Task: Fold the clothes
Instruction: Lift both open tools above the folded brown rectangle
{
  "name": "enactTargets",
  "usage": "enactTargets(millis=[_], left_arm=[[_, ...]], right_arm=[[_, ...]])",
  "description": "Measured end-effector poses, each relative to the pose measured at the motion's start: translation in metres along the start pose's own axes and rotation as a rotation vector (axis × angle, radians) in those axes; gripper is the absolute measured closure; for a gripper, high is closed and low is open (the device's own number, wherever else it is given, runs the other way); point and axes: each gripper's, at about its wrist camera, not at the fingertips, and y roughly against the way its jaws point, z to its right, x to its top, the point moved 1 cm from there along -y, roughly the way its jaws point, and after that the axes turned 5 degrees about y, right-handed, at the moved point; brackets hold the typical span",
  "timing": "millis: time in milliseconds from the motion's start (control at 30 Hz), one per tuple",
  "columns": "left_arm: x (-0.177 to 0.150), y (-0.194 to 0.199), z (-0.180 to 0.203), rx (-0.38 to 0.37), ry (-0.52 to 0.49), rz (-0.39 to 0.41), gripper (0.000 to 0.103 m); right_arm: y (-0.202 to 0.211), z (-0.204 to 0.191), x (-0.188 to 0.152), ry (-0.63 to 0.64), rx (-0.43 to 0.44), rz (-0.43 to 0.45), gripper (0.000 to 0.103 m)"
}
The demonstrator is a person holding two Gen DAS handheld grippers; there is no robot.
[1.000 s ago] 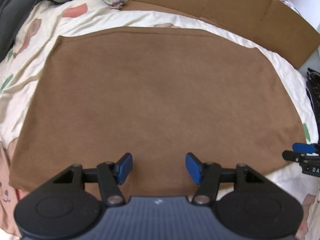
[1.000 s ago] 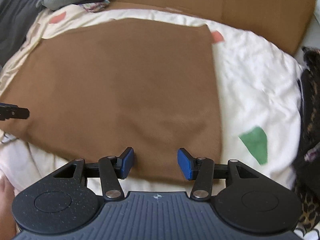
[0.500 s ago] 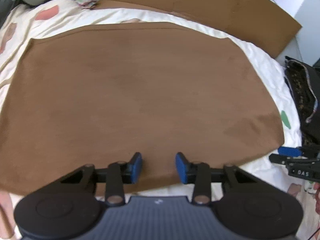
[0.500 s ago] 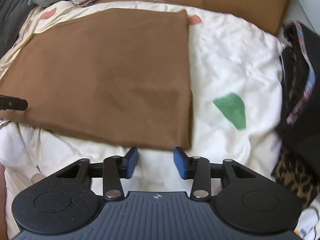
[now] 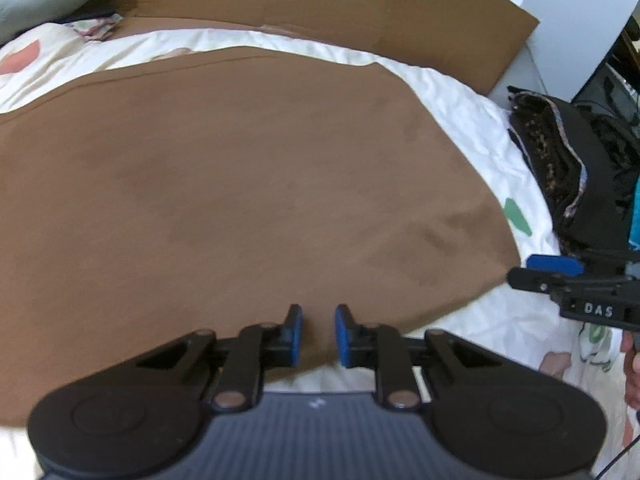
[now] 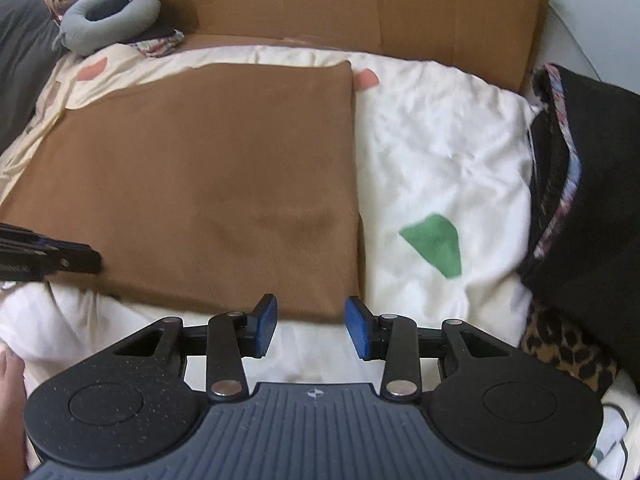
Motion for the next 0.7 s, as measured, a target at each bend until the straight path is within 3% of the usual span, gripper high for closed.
enactTargets(millis=[200, 367, 500, 700], left_arm=[[-0.01, -0.013, 0.005, 0.001, -0.026, -0.022, 0.085], [-0.02, 0.0, 0.0, -0.002, -0.048, -0.012, 0.085], [-0.018, 0.016, -0.008, 0.004, -0.013, 0.025, 0.085], [-0.018, 0.022, -0.032, 0.079, 0.078, 0.044, 0.085]], right_arm=[[-0.014, -0.012, 0.014, 0.004, 0.011, 0.013, 0.058], [-0.022, -0.032, 0.017, 0.011, 0.054, 0.017, 0.058], [-0.02, -0.055, 0.021, 0.048, 0.101, 0.033, 0.058], [-0.024, -0.086, 0.026, 0.121, 0.168, 0.028, 0.058]])
